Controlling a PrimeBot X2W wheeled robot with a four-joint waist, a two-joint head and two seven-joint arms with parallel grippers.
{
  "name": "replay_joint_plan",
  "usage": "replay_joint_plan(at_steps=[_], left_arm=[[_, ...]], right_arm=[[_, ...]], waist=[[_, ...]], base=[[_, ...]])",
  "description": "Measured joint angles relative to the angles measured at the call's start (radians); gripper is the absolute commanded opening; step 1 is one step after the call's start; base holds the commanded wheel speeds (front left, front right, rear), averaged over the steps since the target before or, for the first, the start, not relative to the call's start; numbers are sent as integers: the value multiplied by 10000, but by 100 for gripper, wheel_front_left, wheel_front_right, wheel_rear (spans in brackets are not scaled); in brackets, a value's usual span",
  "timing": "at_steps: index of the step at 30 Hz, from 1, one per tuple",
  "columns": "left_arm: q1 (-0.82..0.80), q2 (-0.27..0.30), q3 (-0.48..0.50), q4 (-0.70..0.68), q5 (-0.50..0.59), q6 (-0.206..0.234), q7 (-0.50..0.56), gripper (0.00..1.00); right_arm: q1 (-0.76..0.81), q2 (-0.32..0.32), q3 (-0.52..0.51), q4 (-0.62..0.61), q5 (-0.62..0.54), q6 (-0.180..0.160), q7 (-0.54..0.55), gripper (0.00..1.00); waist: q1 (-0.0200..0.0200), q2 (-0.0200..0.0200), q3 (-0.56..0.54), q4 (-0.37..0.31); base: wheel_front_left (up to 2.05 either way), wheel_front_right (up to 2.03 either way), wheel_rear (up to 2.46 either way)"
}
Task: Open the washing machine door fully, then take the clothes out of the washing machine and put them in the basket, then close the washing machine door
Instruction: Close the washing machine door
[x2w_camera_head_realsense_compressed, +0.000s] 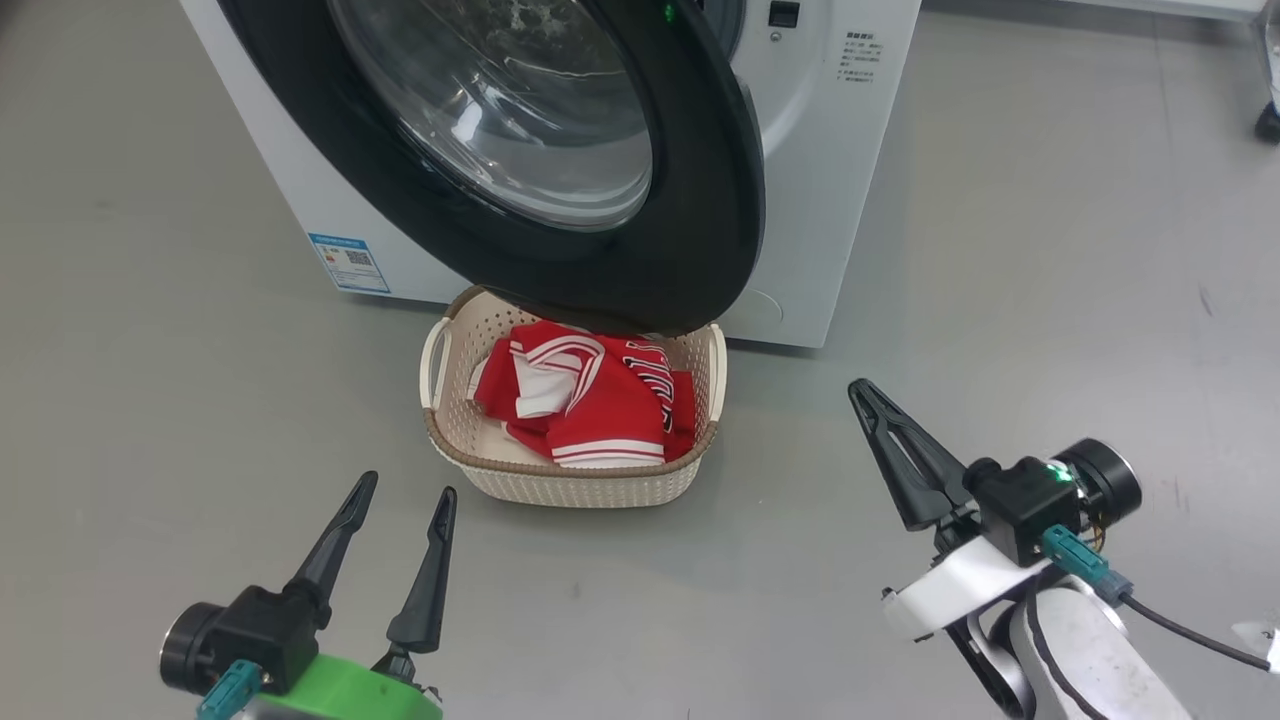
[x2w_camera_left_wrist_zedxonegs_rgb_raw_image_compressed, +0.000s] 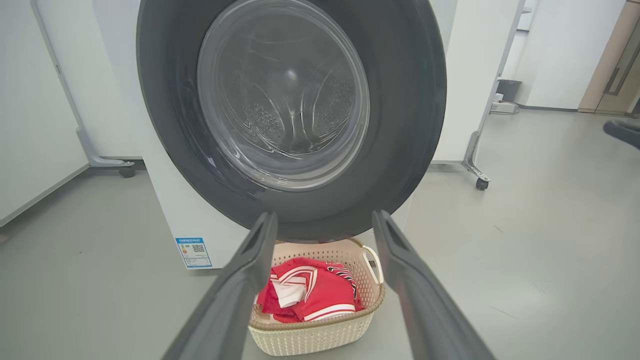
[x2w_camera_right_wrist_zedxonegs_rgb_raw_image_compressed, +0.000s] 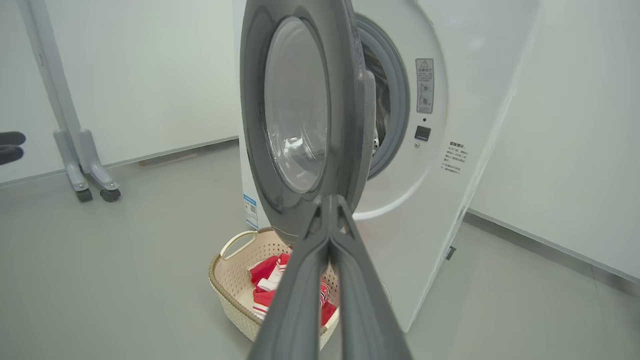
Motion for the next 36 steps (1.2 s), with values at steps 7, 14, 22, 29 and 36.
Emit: replay_joint_plan(at_steps=[7,14,22,29,36], left_arm=[[-183,-219,-46,42,79,-84,0,100],[-431,-418,-219,132,180,-178,0,100],[-598,-650,-259,215,178,-205,0,100],[-598,-867,-94,267,-159,-284,0,100],[-879,-941,-77,274,-307,-295,0,100]], right_arm=[[-1053,-451,692,351,-201,2,173,0],[-2008,-999,1409,750,-128,2,247,0],[-3080,-1511,1695,1045,56,2,334,0],[-3917,-1856,1785,1266,268,2,395,0],[-4737,-2343,1590,1653,305,2,418,0]], waist=[[0,0,422,335],[0,0,882,725],[0,0,1421,1213],[0,0,1886,1527],[0,0,2398,1903]], base=[[0,0,0],[0,0,0],[0,0,0],[0,0,0],[0,0,0]])
